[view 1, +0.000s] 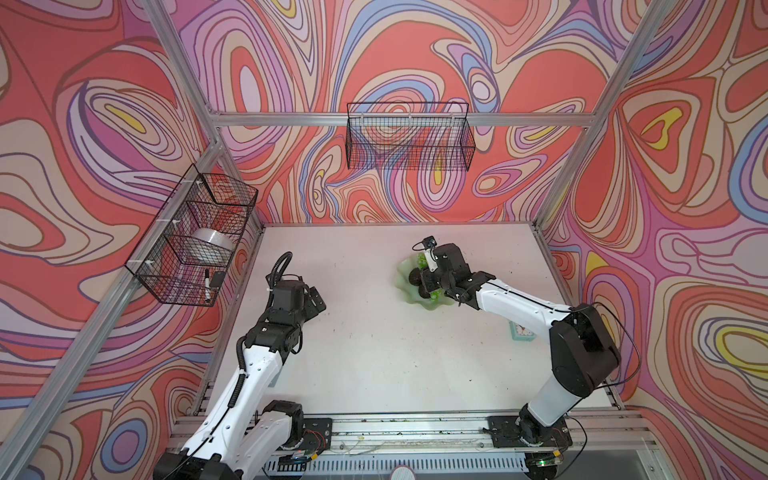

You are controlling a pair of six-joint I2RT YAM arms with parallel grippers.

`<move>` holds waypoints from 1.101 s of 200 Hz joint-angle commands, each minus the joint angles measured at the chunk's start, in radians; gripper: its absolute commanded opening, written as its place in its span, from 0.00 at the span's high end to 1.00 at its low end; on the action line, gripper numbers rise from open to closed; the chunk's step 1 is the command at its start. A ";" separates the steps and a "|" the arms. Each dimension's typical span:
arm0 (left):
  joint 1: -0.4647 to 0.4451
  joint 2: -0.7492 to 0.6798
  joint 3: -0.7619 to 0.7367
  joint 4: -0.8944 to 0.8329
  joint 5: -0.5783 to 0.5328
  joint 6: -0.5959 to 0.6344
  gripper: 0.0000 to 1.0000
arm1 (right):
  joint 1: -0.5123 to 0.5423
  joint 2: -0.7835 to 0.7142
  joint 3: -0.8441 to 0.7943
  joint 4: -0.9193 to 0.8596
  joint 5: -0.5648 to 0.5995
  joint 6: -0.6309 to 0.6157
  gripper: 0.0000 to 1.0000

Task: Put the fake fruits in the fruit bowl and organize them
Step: 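Lift the grapes with the right gripper and lower them into the bowl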

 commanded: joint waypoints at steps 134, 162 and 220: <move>0.006 -0.003 -0.001 -0.024 -0.029 0.008 0.00 | -0.001 0.181 0.093 0.045 -0.143 0.002 0.44; 0.006 -0.003 -0.002 -0.025 -0.031 0.009 0.00 | -0.002 0.186 0.102 0.047 -0.182 0.016 0.29; 0.006 -0.015 -0.002 -0.025 -0.035 0.025 0.00 | -0.003 0.141 0.103 0.092 -0.210 0.066 0.02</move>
